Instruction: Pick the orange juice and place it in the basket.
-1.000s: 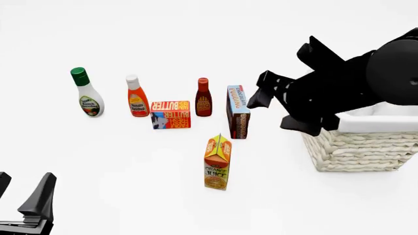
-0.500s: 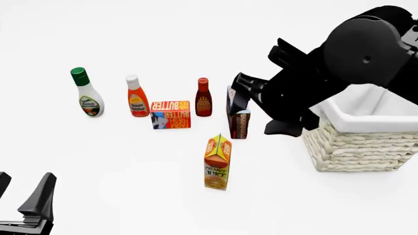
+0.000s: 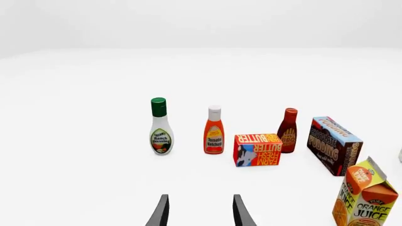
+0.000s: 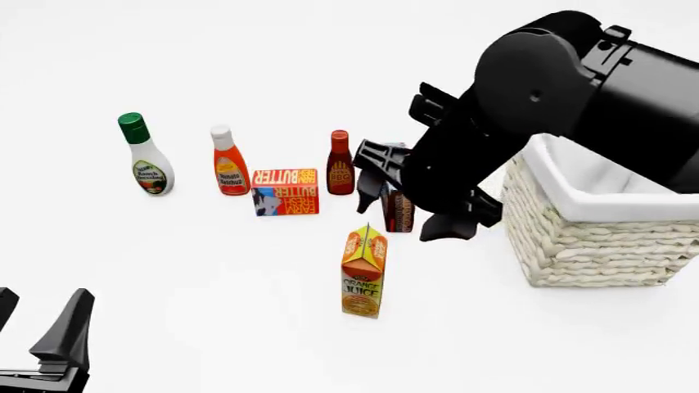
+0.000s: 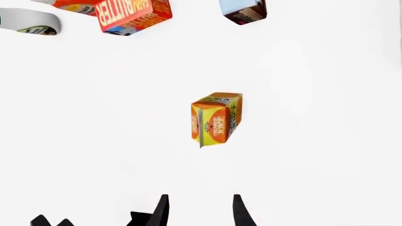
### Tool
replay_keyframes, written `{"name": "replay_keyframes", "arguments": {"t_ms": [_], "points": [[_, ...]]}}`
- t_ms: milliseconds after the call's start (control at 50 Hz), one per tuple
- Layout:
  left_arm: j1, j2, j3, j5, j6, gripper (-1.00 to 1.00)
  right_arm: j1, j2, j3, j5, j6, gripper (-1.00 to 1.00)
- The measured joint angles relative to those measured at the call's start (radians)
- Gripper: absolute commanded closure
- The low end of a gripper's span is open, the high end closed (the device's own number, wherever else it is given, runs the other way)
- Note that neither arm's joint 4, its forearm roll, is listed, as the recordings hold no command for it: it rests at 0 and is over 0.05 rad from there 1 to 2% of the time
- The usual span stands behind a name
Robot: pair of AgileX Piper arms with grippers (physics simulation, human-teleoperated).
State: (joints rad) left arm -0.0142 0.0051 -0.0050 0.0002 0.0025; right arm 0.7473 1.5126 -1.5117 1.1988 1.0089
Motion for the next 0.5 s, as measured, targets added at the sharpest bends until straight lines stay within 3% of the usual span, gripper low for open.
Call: {"name": "replay_keyframes", "arguments": {"t_ms": [500], "points": [[0.000,0.000,0.000,0.000,0.000,-1.00,-0.012,0.105,-0.032,0.019,-0.043,-1.00]]}}
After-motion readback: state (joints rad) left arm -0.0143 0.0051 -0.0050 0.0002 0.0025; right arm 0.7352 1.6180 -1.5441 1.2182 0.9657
